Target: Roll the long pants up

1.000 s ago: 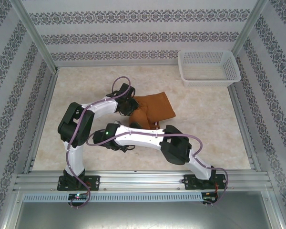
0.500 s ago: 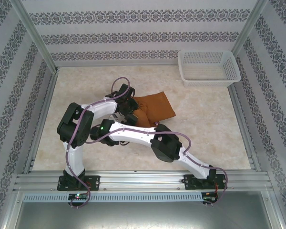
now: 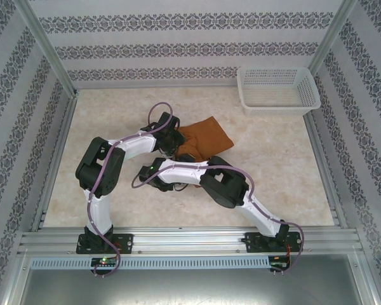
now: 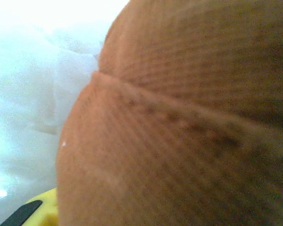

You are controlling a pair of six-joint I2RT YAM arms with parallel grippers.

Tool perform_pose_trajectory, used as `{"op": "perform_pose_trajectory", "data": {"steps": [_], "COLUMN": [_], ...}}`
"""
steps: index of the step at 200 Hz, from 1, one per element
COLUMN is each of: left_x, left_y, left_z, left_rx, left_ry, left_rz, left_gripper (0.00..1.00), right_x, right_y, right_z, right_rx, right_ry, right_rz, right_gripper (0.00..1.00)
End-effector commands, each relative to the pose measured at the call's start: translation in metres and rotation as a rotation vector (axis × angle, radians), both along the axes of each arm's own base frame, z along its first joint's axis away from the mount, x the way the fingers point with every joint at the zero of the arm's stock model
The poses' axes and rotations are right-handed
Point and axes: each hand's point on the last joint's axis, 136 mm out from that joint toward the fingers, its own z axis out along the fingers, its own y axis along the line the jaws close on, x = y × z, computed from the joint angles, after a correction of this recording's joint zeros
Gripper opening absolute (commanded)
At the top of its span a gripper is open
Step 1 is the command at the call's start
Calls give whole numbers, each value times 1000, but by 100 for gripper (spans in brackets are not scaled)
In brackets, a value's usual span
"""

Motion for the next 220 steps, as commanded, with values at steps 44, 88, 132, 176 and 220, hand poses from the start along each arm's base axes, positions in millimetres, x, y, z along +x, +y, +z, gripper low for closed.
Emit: {"op": "perform_pose_trajectory", "data": {"steps": [44, 88, 132, 176, 220], "left_x": [1, 30, 38, 26, 18], "left_y": [60, 140, 199, 210, 203], "left_z": [61, 138, 168, 155, 128], "left_rx": [-11, 86, 79, 66, 29], "left_ry": [-15, -140, -175, -152, -104], "left_rz": [72, 221, 328, 352, 342], "left_gripper": [6, 100, 100, 100, 100], "right_x": [1, -18, -33, -18, 29], "right_y": [-59, -47, -34, 5, 24], "right_z": [-37, -31, -32, -6, 18], "right_rx": [188, 415, 655, 1273, 1771], "right_ry": [240, 303, 442, 659, 794], "right_rz": [-168, -194, -246, -401, -525], "right_gripper": [0, 0, 0, 0, 0]}}
